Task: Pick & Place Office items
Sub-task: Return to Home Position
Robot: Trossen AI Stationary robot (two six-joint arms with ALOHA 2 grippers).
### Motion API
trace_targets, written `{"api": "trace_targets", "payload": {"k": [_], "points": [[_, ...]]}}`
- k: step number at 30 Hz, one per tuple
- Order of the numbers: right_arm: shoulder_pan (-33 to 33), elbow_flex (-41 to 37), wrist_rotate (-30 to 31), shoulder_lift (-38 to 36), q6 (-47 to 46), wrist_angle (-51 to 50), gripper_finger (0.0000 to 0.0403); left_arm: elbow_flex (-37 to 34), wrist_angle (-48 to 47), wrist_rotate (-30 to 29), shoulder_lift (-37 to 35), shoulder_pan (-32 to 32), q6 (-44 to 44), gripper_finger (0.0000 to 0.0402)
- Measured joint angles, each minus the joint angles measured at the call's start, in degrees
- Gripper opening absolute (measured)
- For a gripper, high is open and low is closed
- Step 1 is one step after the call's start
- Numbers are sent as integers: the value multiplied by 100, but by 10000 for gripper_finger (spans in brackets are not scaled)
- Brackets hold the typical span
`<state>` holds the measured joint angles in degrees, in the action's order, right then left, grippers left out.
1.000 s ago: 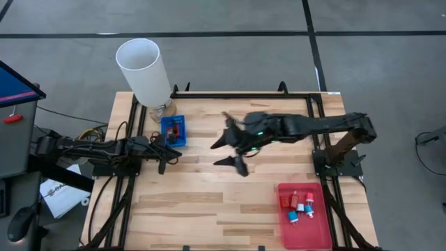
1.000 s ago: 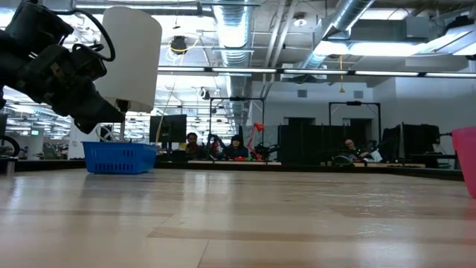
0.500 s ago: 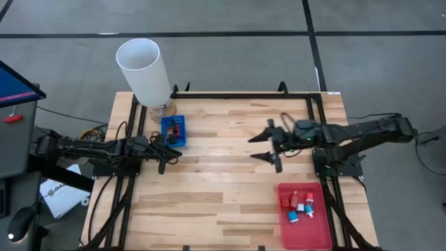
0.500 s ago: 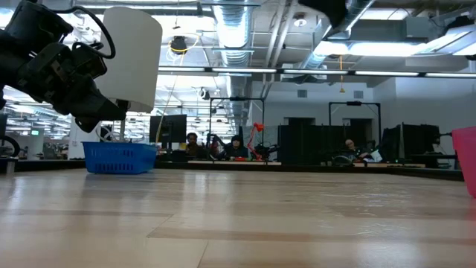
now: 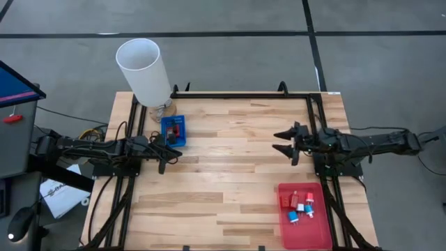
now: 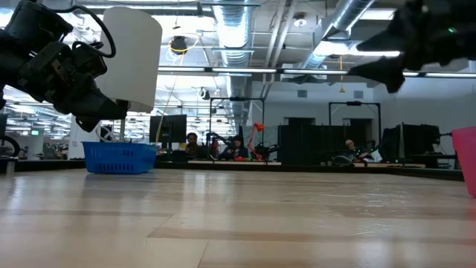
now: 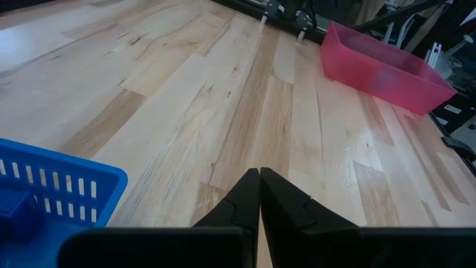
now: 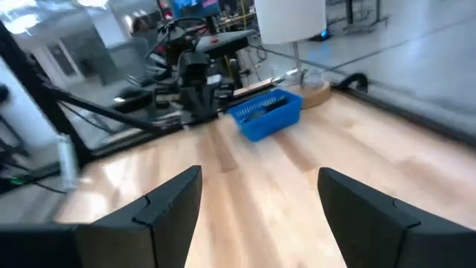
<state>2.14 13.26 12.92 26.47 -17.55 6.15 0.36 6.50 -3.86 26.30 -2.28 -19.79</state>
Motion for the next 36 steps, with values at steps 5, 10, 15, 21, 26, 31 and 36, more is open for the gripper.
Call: {"api": "trace_targets", "payload": {"k": [5,10,15,21,26,31,36], "points": [[46,-638,-893,-961,-155,-47,260,0,0,-1,0,0,0,7],[37,-1102,-1590,-1806,222,-105,260,0,-2,0,0,0,0,7],[30,-1278,-1546,-2488,293,-491,260,0,0,0,-1,1,0,7],[-10,-1279,-1344,-2639,688,-538,260,0,-2,0,-2,2,-1,7],[-110,-1279,-1290,-2574,749,-544,260,0,-1,0,0,2,0,7],[-151,-1281,-1290,-2578,748,-545,260,0,-2,2,-2,2,0,7],[-151,-1284,-1290,-2576,749,-547,260,0,-2,2,-2,2,0,7]]}}
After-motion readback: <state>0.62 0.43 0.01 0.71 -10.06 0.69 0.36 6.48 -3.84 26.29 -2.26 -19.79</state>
